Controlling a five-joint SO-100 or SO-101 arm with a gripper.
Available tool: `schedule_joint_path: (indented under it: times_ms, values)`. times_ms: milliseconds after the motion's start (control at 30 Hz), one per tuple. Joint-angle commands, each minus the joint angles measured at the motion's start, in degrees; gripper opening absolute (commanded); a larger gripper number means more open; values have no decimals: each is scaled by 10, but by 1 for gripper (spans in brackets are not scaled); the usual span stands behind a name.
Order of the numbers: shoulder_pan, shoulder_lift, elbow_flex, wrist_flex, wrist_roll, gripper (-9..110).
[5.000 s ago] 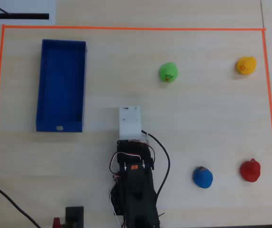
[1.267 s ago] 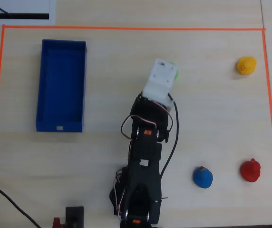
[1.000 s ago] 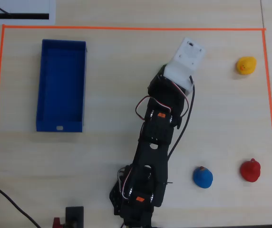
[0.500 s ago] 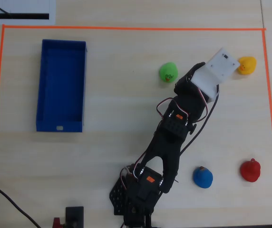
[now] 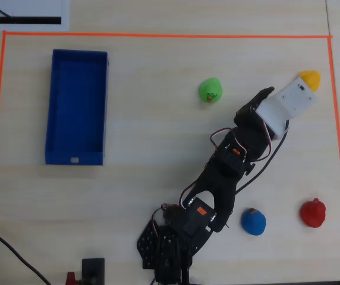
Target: Grasp yellow duck and put it into box.
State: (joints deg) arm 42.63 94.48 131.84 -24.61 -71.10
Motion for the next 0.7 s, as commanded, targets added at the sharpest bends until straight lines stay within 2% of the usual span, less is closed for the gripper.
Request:
schedule_joint_path:
  times_ms: [0, 100, 367, 667]
  values:
    - [18, -9, -22, -18, -5, 15]
    - [31, -27, -26, -26, -11, 22]
    - [47, -81, -77, -32, -11, 31]
    - [54, -202, -213, -37, -11, 33]
